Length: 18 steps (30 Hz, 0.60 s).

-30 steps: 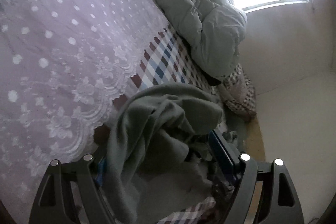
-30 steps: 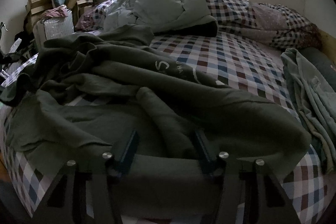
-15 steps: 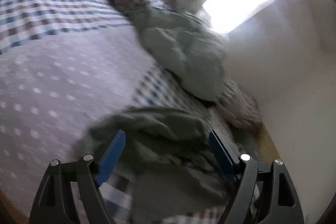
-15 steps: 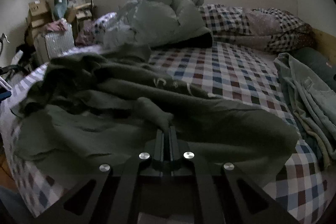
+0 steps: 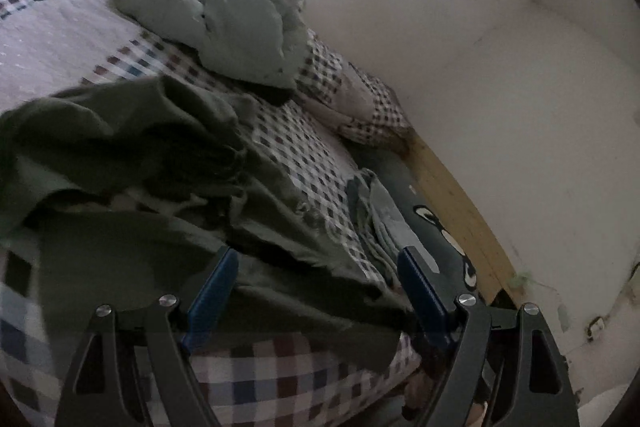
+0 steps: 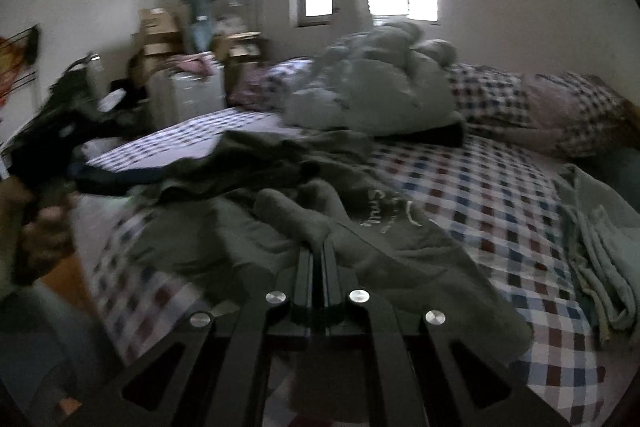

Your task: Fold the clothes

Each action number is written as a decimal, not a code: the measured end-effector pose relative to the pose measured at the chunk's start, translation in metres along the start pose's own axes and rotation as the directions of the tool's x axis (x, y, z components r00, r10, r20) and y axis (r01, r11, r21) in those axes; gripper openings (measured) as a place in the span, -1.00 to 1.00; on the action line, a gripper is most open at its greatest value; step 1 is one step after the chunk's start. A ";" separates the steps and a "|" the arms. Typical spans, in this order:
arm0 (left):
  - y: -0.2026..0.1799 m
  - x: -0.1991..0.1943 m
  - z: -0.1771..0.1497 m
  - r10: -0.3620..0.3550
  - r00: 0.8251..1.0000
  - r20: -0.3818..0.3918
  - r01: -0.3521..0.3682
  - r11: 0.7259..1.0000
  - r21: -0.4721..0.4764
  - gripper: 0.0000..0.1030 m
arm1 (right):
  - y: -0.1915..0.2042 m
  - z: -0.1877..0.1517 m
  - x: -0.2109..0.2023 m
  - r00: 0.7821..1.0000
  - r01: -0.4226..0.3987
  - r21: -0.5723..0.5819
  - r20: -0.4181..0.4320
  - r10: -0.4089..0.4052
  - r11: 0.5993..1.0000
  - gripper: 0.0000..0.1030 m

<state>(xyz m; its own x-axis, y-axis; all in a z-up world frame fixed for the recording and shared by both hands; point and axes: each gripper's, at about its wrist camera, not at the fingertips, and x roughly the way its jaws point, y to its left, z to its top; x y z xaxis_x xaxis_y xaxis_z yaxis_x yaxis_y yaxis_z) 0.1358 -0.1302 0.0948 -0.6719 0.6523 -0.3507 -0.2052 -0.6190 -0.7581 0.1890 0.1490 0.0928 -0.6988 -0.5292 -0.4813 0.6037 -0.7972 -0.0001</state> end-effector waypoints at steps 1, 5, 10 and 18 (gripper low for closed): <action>0.000 0.004 0.000 -0.006 1.000 -0.006 0.006 1.000 -0.013 0.65 | 0.005 -0.003 -0.003 1.000 -0.024 -0.017 -0.009 0.024 1.000 -0.97; 0.002 0.022 -0.001 -0.048 0.999 -0.026 0.046 0.996 -0.071 0.65 | 0.016 -0.013 -0.015 0.998 -0.066 -0.054 -0.026 0.065 0.996 -0.97; 0.000 0.042 -0.010 -0.072 0.995 -0.068 0.064 0.991 -0.114 0.65 | 0.020 -0.018 -0.031 0.995 -0.104 -0.063 -0.012 0.104 0.993 -1.00; 0.009 0.065 -0.023 -0.018 0.995 -0.100 0.001 0.986 -0.168 0.65 | 0.019 -0.030 -0.024 0.993 -0.105 -0.089 -0.062 0.099 0.991 -0.98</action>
<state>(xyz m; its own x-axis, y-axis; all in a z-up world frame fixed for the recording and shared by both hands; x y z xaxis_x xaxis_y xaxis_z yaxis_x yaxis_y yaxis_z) 0.1068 -0.0837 0.0523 -0.5939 0.7037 -0.3901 -0.0834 -0.5361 -0.8400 0.2289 0.1557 0.0782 -0.6102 -0.5866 -0.5325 0.7052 -0.7085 -0.0278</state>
